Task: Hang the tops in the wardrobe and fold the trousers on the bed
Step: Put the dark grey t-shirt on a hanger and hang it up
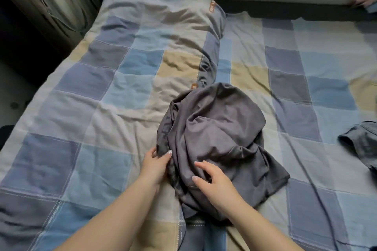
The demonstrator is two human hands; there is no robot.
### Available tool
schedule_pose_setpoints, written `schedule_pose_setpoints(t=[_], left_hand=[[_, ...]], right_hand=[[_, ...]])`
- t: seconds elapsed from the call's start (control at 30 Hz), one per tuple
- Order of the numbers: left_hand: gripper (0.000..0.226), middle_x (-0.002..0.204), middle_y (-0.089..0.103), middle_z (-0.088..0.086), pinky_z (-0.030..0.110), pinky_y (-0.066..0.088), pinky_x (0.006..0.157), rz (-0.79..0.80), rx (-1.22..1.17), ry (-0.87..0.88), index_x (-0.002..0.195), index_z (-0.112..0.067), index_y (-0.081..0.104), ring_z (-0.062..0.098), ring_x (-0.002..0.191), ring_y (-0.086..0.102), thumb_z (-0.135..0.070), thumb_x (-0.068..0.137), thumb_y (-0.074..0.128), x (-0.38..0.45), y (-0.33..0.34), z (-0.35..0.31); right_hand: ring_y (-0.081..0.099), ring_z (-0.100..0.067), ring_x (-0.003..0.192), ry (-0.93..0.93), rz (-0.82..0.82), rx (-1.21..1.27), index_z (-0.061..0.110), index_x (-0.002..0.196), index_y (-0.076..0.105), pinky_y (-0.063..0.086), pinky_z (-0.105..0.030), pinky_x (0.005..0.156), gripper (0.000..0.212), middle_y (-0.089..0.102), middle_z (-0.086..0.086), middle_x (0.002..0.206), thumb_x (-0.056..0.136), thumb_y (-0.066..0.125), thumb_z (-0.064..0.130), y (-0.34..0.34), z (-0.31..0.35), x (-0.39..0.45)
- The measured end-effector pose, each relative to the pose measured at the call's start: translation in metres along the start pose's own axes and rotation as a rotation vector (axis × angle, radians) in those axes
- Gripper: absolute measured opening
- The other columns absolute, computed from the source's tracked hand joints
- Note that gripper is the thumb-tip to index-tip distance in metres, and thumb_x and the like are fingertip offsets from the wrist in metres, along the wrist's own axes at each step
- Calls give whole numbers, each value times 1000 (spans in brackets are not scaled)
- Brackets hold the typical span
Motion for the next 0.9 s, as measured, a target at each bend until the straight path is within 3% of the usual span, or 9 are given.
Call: schedule_pose_setpoints(t=[0.07, 0.2, 0.33, 0.4, 0.47, 0.57, 0.63, 0.7, 0.9], left_hand=[[31, 110, 67, 21, 48, 50, 94, 41, -70, -35, 120, 1, 57, 34, 98, 65, 9, 90, 52, 1, 14, -5], [26, 96, 72, 21, 35, 58, 69, 304, -83, -92, 109, 3, 63, 31, 86, 71, 12, 87, 49, -35, 48, -21], [39, 105, 71, 19, 31, 56, 77, 417, 31, -9, 115, 1, 61, 28, 99, 69, 12, 78, 54, -81, 67, -42], [50, 107, 71, 16, 33, 54, 82, 460, 64, 15, 117, -3, 60, 26, 102, 68, 2, 68, 56, -107, 70, -56], [52, 103, 73, 14, 31, 55, 75, 497, 103, 31, 115, -6, 62, 25, 97, 69, -1, 64, 54, -134, 71, -72], [46, 104, 73, 12, 27, 54, 73, 564, 245, 72, 115, -11, 64, 23, 97, 69, 4, 72, 54, -174, 70, -92], [48, 107, 72, 10, 30, 54, 81, 590, 318, 109, 119, -13, 61, 22, 102, 68, 8, 77, 51, -206, 72, -108], [50, 108, 72, 8, 32, 53, 86, 612, 360, 144, 120, -13, 60, 21, 104, 67, 3, 74, 52, -235, 73, -123], [32, 102, 73, 2, 26, 54, 80, 677, 490, 208, 110, -17, 65, 15, 95, 69, -17, 79, 70, -329, 65, -178]], right_hand=[[35, -3, 133, -8, -1, 30, 26, 138, 45, 25, -14, 107, 55, 43, 9, 137, 87, 66, 25, -7, 6, 3], [34, -2, 133, -36, 67, 70, 27, 150, 20, 30, -24, 112, 91, 38, 10, 142, 77, 74, 24, -19, 32, -6], [43, -6, 130, -52, 3, 217, 27, 152, 11, 38, -30, 109, 102, 46, 5, 141, 73, 74, 12, -44, 63, -20], [52, -3, 121, -44, 31, 325, 28, 149, 22, 44, -27, 103, 91, 55, 9, 133, 74, 70, 6, -58, 75, -38], [59, -11, 116, -44, 124, 510, 24, 141, 39, 48, -32, 99, 73, 63, 2, 125, 77, 61, -1, -71, 88, -58], [67, -21, 102, 72, 168, 929, 14, 121, 58, 55, -29, 79, 35, 70, -11, 112, 90, 50, 0, -88, 108, -88], [68, -20, 94, 107, -4, 844, 12, 111, 62, 56, -31, 75, 19, 71, -11, 106, 96, 51, 16, -107, 123, -109], [64, -21, 87, 80, -175, 652, 11, 98, 63, 51, -38, 83, 17, 69, -13, 98, 96, 52, 24, -125, 137, -127], [58, -22, 82, -116, -342, 622, 13, 88, 57, 48, -38, 77, 18, 63, -9, 86, 99, 45, 20, -198, 209, -214]])
Point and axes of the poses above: each hand's wrist, its own x-axis towards the middle knuckle, its own y-axis out of the palm, z = x × y, the point moved 5 cm from there along x, towards the middle knuckle
